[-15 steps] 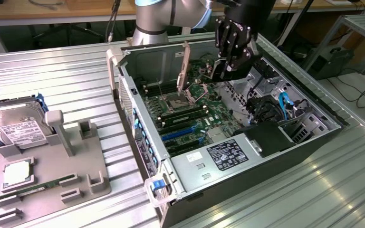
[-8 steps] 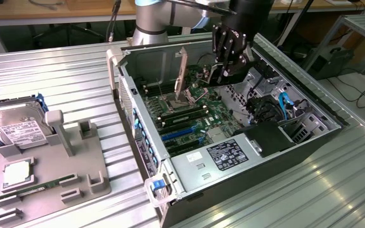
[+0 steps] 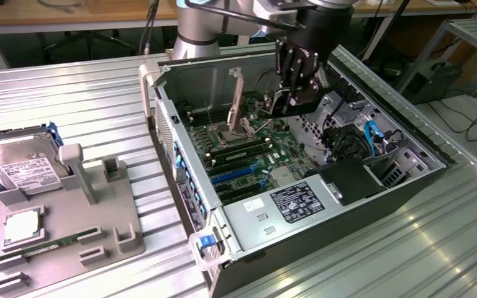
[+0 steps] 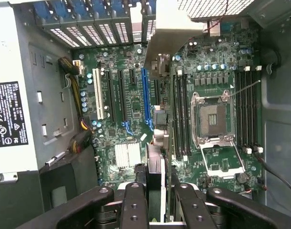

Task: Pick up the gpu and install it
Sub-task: 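Insert the gpu into the slot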

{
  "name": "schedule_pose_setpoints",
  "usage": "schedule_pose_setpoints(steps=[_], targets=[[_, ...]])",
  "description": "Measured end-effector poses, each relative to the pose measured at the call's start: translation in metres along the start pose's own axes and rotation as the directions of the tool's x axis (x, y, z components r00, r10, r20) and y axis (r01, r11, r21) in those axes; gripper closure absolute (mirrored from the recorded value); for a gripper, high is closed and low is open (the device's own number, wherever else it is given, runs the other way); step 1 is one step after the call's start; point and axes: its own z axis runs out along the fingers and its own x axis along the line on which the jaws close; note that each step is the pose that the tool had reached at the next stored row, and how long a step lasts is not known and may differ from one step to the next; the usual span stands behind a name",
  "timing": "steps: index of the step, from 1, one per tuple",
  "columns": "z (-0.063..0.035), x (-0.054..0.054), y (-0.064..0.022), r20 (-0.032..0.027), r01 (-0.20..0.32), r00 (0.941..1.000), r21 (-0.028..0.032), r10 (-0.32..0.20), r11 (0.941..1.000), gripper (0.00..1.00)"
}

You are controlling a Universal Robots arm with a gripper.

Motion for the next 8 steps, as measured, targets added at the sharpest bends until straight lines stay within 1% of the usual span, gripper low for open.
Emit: schedule_pose_setpoints(steps=[2, 4, 6, 8], targets=[[0.0046, 0.000, 0.0025, -0.0002, 0.000, 1.0000, -0.0001, 0.000, 1.0000, 0.73], [0.0084, 0.000, 0.0040, 0.0013, 0.014, 0.9999, -0.0002, -0.014, 0.9999, 0.73], [0.0115, 0.000, 0.0043, 0.0027, 0.042, 0.9991, -0.0005, -0.042, 0.9991, 0.73], [0.0140, 0.000, 0.0044, 0.0033, 0.077, 0.9971, -0.0008, -0.076, 0.9971, 0.73]])
